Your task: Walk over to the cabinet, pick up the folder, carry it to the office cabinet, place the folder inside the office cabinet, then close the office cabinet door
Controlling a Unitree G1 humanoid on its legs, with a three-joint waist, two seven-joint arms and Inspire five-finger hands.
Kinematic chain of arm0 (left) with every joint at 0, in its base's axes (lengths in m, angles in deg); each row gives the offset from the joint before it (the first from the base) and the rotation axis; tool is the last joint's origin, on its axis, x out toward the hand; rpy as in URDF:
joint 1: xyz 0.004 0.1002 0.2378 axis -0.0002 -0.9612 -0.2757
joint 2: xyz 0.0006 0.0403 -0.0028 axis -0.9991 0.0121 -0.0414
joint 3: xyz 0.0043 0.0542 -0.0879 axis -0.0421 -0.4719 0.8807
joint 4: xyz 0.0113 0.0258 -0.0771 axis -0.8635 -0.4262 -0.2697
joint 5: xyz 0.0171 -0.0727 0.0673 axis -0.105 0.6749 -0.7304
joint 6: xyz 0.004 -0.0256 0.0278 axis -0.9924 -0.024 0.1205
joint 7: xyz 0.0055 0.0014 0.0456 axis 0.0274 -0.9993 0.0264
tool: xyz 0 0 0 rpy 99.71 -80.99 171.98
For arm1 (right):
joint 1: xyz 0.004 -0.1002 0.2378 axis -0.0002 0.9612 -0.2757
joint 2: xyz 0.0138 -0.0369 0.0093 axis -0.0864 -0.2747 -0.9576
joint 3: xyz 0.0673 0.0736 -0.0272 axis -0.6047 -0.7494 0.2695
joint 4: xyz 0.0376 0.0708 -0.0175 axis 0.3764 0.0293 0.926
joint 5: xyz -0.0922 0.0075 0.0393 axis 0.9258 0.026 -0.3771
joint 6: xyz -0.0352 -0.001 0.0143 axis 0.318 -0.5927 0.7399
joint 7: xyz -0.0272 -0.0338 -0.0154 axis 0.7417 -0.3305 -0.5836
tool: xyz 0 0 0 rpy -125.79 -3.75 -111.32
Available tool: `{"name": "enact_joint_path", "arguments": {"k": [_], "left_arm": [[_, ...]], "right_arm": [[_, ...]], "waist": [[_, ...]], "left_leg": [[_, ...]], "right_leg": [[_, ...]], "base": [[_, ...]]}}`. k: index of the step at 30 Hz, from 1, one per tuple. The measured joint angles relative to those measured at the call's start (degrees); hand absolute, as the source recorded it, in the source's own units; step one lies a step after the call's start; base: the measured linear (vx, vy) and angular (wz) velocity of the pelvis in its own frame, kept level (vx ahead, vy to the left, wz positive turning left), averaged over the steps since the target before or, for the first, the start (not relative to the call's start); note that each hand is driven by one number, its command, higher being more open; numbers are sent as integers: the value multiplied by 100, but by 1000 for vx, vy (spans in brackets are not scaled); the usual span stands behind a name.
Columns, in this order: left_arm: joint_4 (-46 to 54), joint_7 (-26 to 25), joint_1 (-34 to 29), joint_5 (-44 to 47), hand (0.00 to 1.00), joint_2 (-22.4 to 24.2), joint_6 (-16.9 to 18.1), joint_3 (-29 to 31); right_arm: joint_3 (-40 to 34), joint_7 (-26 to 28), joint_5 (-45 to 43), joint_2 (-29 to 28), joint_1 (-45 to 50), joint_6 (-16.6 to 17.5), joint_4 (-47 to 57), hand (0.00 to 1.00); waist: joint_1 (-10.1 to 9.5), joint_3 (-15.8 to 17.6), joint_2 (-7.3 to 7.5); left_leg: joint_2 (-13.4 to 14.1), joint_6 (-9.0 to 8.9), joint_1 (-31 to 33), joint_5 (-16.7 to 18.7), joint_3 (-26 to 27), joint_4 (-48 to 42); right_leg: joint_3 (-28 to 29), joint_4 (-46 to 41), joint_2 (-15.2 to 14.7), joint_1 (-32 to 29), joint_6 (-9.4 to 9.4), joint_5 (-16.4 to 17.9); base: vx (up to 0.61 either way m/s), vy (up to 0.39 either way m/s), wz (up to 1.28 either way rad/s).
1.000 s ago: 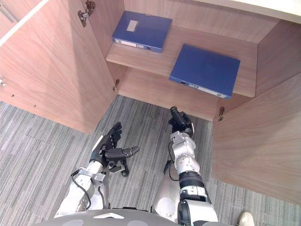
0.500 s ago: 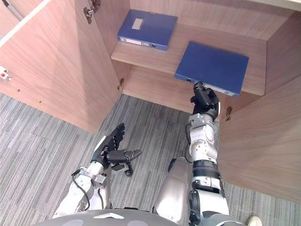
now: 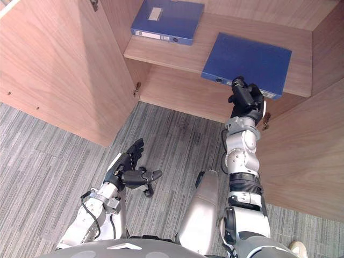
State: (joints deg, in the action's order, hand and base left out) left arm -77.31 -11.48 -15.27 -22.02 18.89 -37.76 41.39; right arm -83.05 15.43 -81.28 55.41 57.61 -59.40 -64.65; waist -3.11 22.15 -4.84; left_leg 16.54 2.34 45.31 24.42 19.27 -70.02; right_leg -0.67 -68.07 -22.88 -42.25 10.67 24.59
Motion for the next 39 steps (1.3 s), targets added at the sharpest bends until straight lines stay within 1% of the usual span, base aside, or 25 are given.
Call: {"name": "enact_joint_path", "arguments": {"k": [4, 8, 13, 17, 19, 22, 24, 28, 31, 34, 37, 39], "left_arm": [[0, -9, -5, 26, 100, -47, 0, -37], [-1, -8, -8, 26, 100, -73, 0, -71], [0, -5, -25, 29, 100, -85, 8, -103], [17, -6, -25, 31, 100, -157, 14, -172], [54, -5, -12, 29, 100, -262, 24, -281], [252, -6, -41, 29, 100, -316, 31, -343], [463, -17, -47, 45, 100, -345, 111, -383], [701, -20, -1, 224, 100, -478, 247, -627], [700, -17, -17, 227, 100, -559, 246, -741], [701, -5, -21, 248, 100, -694, 244, -835], [701, 6, -61, 251, 100, -702, 244, -869], [700, 8, -59, 259, 100, -702, 245, -944]], "right_arm": [[2, -65, 5, 287, -327, 0, -19, 0], [14, -65, 21, 388, -546, -1, -125, 0], [174, -68, 34, 403, -779, -9, -469, 0], [330, -68, 35, 403, -866, -25, -512, 0], [381, -67, 34, 403, -954, -27, -546, 0], [468, -53, 35, 403, -1005, -26, -591, 0], [505, -48, 37, 410, -1191, -26, -843, 0], [555, -44, 163, 682, -1406, -77, -1421, 0], [590, -28, 231, 861, -1533, -141, -1755, 0], [656, 7, 231, 919, -1728, -160, -2084, 0], [754, 74, 238, 1043, -1886, -224, -2358, 0], [798, 88, 243, 1126, -1912, -242, -2366, 0]], "waist": [[-4, 75, -15], [-3, 117, -11], [8, 117, -11], [2, 117, -11], [6, 117, -11], [-5, 118, -10], [8, 118, -10], [0, 120, -14], [0, 149, -68], [0, 149, -70], [-17, 152, -85], [-24, 152, -93]], "left_leg": [[20, 9, 175, 41, -16, -216], [37, 1, 228, 59, -49, -327], [75, -11, 306, 68, -82, -377], [95, -10, 410, 68, -95, -435], [112, 21, 451, 86, -100, -508], [116, 16, 473, 153, -153, -640], [122, -3, 581, 165, -180, -697], [124, 0, 837, 173, -202, -851], [170, 16, 931, 237, -230, -1000], [178, 17, 1015, 236, -213, -1013], [198, 17, 1091, 236, -220, -1081], [202, 17, 1198, 235, -244, -1126]], "right_leg": [[104, -269, -10, -222, 5, 82], [118, -423, -13, -281, -3, 153], [110, -487, -5, -346, -7, 187], [114, -540, -4, -452, -27, 184], [138, -622, -5, -478, -33, 215], [164, -783, -10, -516, -33, 334], [170, -858, -12, -617, -38, 349], [235, -1024, -11, -880, -27, 373], [267, -1151, -8, -970, -23, 422], [310, -1214, -5, -1080, -37, 431], [337, -1319, -4, -1186, -59, 479], [342, -1393, -5, -1283, -72, 510]], "base": [[-70, 51, 1], [-67, 21, 2], [-55, 31, -1], [-30, 43, -1], [-10, 42, -1], [-36, 29, 3], [-51, 26, 2], [-45, 34, 2], [-26, 35, -2], [-12, 8, -2], [0, 0, 0], [-6, -9, 2]]}}
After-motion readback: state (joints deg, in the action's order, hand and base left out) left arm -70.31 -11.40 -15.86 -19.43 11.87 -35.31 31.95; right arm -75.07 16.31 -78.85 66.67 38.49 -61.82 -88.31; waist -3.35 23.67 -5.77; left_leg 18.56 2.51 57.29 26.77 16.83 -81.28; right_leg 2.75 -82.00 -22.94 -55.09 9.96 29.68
